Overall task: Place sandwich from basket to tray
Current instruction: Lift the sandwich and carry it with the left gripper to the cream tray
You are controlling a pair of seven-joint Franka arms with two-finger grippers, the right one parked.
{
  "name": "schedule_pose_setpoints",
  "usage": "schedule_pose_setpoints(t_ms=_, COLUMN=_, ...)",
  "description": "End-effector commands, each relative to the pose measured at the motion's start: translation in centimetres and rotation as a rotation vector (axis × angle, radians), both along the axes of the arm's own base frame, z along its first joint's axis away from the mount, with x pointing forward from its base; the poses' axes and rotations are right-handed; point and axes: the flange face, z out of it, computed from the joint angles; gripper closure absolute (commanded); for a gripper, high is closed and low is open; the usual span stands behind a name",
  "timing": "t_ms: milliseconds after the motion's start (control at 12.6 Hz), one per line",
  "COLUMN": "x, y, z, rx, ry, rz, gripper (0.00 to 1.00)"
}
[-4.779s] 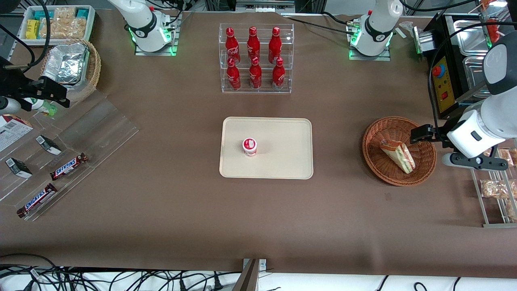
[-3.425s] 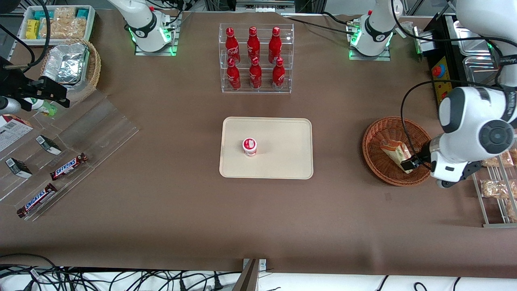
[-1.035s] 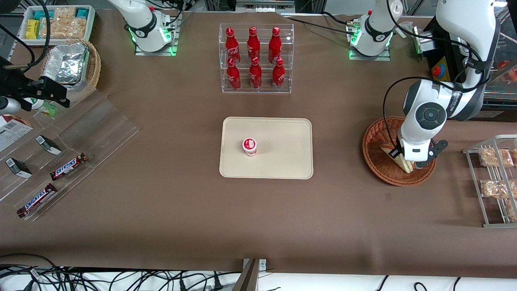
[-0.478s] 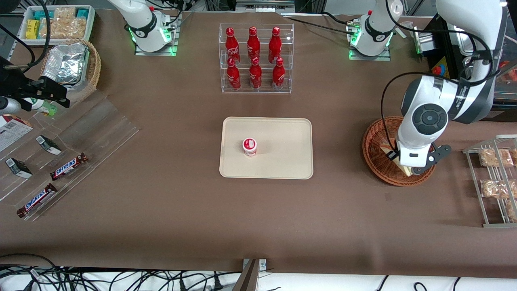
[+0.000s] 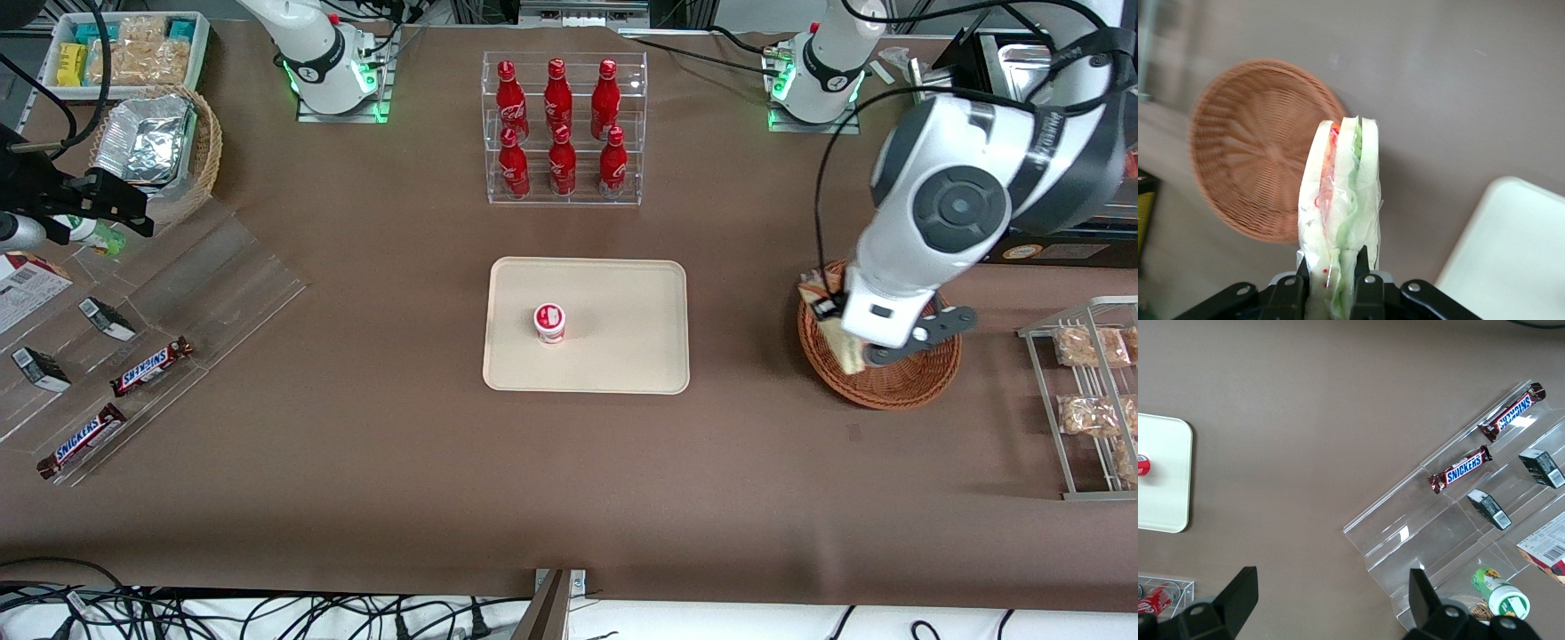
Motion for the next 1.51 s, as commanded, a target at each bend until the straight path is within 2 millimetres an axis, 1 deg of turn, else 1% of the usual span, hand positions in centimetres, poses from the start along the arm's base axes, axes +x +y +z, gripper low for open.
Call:
schedule_pose_setpoints(t_ms=0, x=-1.2, y=-4.9, z=0.2, rx=-0.046, ry=0.013, rz=-0.088, gripper=0.75)
schedule_pose_setpoints(t_ms=80, x=-1.6, y=-6.6, z=0.3, rx=-0.071, ry=-0.003, rz=-0.142, gripper=0.75)
schedule_pose_setpoints(t_ms=159, x=-2.3, y=-9.2, z=-0.1, rx=-0.094, ry=-0.011, rz=-0.195, gripper=0.75)
schedule_pose_setpoints(t_ms=239, x=-3.1, y=-11.7, z=-1.3, rx=-0.104, ry=-0.006, rz=-0.228, gripper=0.75)
schedule_pose_setpoints(t_ms=319, x=-3.9, y=-13.6, z=-2.1, rx=-0.110, ry=-0.009, rz=-0.260, gripper=0.75)
schedule_pose_setpoints(t_ms=398, x=-4.3, y=-14.9, z=-3.1, rx=-0.117, ry=-0.006, rz=-0.281, gripper=0.74)
schedule_pose_setpoints(t_ms=478, x=-5.1, y=-16.9, z=-4.1, rx=-0.124, ry=-0.006, rz=-0.295, gripper=0.74)
schedule_pose_setpoints(t_ms=558, x=-5.9, y=-18.9, z=-5.3, rx=-0.119, ry=-0.016, rz=-0.269, gripper=0.74)
schedule_pose_setpoints(t_ms=796, x=-7.1, y=-22.1, z=-8.7, rx=-0.109, ry=-0.020, rz=-0.267, gripper=0.75)
schedule_pose_setpoints(t_ms=876, x=-7.3, y=-22.9, z=-9.9, rx=-0.093, ry=-0.039, rz=-0.263, gripper=0.75)
schedule_pose_setpoints(t_ms=956, x=-7.6, y=-23.7, z=-11.5, rx=-0.082, ry=-0.043, rz=-0.264, gripper=0.75)
schedule_pose_setpoints(t_ms=1035, x=-7.6, y=-24.0, z=-12.4, rx=-0.082, ry=-0.058, rz=-0.262, gripper=0.74)
schedule_pose_setpoints(t_ms=1115, x=-8.2, y=-24.7, z=-13.5, rx=-0.079, ry=-0.068, rz=-0.263, gripper=0.74)
schedule_pose_setpoints(t_ms=1274, x=-8.2, y=-25.3, z=-16.2, rx=-0.075, ry=-0.093, rz=-0.266, gripper=0.75)
schedule_pose_setpoints(t_ms=1434, x=-8.6, y=-25.9, z=-17.8, rx=-0.046, ry=-0.121, rz=-0.261, gripper=0.75)
